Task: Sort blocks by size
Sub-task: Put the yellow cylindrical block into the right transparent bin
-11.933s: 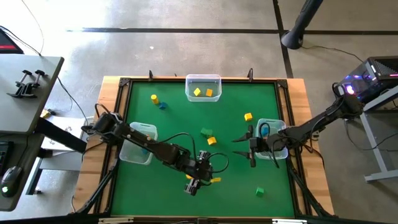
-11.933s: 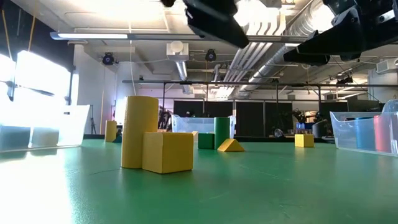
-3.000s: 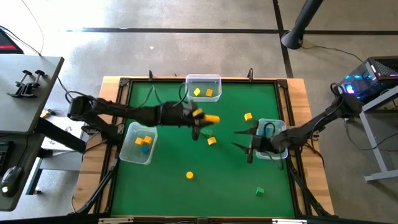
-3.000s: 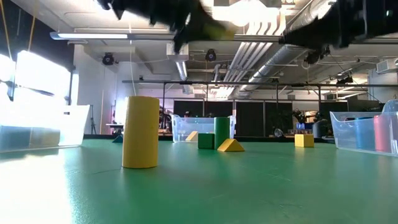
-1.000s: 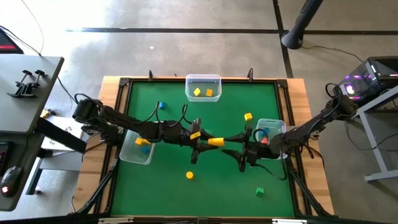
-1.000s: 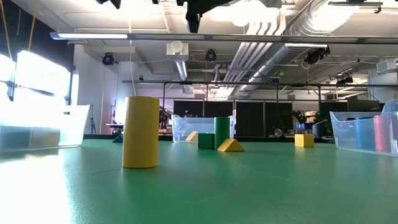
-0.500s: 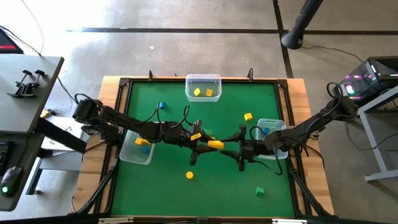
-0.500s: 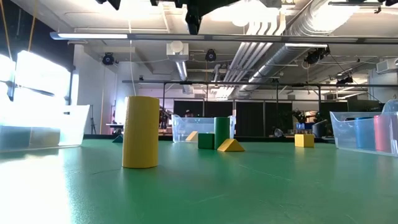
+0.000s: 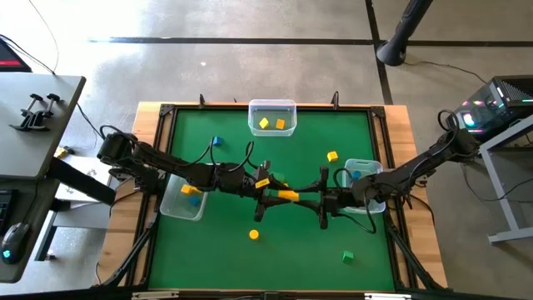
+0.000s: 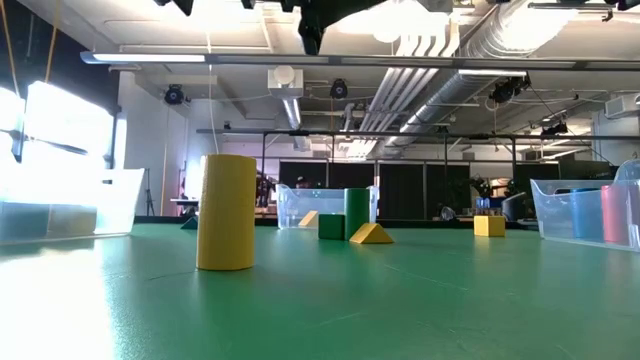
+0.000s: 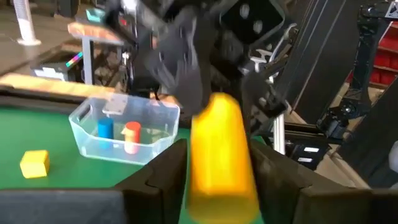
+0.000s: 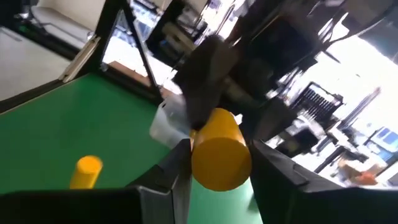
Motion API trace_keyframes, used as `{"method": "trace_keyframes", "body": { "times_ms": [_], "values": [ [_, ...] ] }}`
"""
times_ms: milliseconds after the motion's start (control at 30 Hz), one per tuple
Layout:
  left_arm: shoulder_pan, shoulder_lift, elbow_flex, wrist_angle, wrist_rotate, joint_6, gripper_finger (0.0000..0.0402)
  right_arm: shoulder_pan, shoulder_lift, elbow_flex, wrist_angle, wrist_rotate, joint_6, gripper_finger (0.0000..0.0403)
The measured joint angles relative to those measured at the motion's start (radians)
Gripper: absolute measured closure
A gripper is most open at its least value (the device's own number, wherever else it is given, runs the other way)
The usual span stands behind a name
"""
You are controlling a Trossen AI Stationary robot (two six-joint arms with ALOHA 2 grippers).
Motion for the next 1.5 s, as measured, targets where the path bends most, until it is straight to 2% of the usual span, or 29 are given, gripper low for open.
{"method": "trace_keyframes", "body": {
  "times_ms": [233,333,433,567,700,800,1000,1100,1300,1500],
  "values": [
    [0.002,-0.032,0.002,-0.056,-0.055,0.045,0.0222,0.002,-0.022,-0.001,-0.217,-0.012,0.155,0.0276],
    [0.002,-0.066,0.002,-0.127,-0.109,0.047,0.0221,0.001,-0.057,0.047,-0.419,-0.009,0.238,0.0276],
    [-0.004,-0.092,0.002,-0.192,-0.206,0.047,0.0221,0.001,-0.09,0.16,-0.737,0.01,0.336,0.0276],
    [-0.018,-0.097,0.002,-0.252,-0.345,0.064,0.0224,-0.023,-0.089,0.396,-1.306,0.061,0.525,0.0276],
    [-0.035,-0.097,0.002,-0.307,-0.416,0.069,0.0224,-0.135,-0.074,0.58,-1.778,-0.057,0.709,0.0276],
    [-0.051,-0.097,0.001,-0.344,-0.446,0.063,0.0224,-0.259,-0.081,0.613,-1.981,-0.131,0.769,0.0276],
    [-0.097,-0.075,0.001,-0.368,-0.487,0.064,0.0224,-0.457,-0.122,0.51,-2.042,-0.272,0.739,0.0276],
    [-0.119,-0.069,0.001,-0.384,-0.506,0.066,0.0225,-0.522,-0.129,0.447,-2.041,-0.283,0.747,0.0276],
    [-0.146,-0.039,0.001,-0.381,-0.559,0.115,0.0225,-0.615,-0.129,0.336,-2.037,-0.32,0.789,0.0276],
    [-0.149,0.005,0.001,-0.374,-0.563,0.117,0.0225,-0.661,-0.13,0.186,-1.986,-0.356,0.836,0.0276]
  ]
}}
